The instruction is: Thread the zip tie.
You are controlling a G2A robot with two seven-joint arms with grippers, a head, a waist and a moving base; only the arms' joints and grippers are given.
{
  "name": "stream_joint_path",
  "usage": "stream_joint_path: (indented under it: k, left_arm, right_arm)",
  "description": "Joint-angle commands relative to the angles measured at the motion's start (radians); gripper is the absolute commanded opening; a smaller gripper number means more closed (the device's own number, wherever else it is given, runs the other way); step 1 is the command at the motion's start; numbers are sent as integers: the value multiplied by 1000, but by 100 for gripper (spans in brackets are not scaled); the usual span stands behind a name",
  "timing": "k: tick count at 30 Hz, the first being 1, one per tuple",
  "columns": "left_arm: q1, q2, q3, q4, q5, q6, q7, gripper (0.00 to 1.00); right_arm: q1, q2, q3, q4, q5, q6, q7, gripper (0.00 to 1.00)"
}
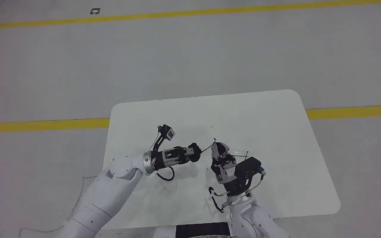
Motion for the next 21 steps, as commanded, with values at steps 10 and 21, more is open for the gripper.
stream_joint_path:
  k: [10, 21]
  left_arm:
    - [0, 0, 0, 0, 0, 0, 0, 0]
    - [0, 0, 0, 0, 0, 0, 0, 0]
  right_arm:
    - [-3, 1, 4, -2, -8, 19, -12, 0]
    - [-7, 0, -5, -22, 47, -13, -24, 0]
